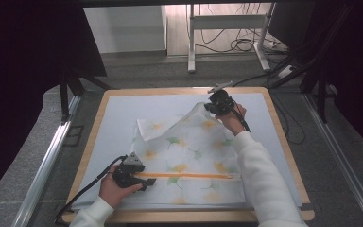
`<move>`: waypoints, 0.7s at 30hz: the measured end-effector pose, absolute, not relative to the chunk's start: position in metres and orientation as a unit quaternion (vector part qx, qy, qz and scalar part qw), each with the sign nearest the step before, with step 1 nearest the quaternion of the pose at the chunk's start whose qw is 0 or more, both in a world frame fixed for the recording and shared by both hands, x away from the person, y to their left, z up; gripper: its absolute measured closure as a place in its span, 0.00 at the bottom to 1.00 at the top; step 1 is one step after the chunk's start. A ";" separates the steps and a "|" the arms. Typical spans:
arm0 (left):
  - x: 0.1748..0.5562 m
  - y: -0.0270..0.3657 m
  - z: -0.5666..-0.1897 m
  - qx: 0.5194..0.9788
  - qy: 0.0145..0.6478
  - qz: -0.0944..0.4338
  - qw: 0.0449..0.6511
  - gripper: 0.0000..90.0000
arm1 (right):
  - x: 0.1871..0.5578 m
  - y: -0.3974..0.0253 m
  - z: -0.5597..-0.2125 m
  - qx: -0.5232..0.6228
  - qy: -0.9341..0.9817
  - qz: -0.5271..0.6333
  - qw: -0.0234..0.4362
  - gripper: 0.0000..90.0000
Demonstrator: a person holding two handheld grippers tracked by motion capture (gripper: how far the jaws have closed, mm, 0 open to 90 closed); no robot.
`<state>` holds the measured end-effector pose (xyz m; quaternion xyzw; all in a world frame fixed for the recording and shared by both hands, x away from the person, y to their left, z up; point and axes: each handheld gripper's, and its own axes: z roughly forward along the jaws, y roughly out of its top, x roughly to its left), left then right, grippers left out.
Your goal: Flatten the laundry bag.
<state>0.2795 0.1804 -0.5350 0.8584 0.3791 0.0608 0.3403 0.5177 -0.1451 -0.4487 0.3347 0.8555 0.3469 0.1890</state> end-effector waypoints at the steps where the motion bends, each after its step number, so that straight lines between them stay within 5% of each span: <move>1: 0.279 0.180 -0.535 0.857 0.380 0.060 0.342 0.31 | 0.525 -0.146 -0.450 0.342 0.854 0.344 0.188 0.99; 16: 0.280 0.180 -0.535 0.855 0.383 0.059 0.344 0.31 | 0.593 -0.173 -0.487 0.428 0.817 0.358 0.148 0.98; 21: 0.279 0.180 -0.535 0.854 0.384 0.058 0.347 0.31 | 0.605 -0.176 -0.498 0.449 0.809 0.343 0.160 0.75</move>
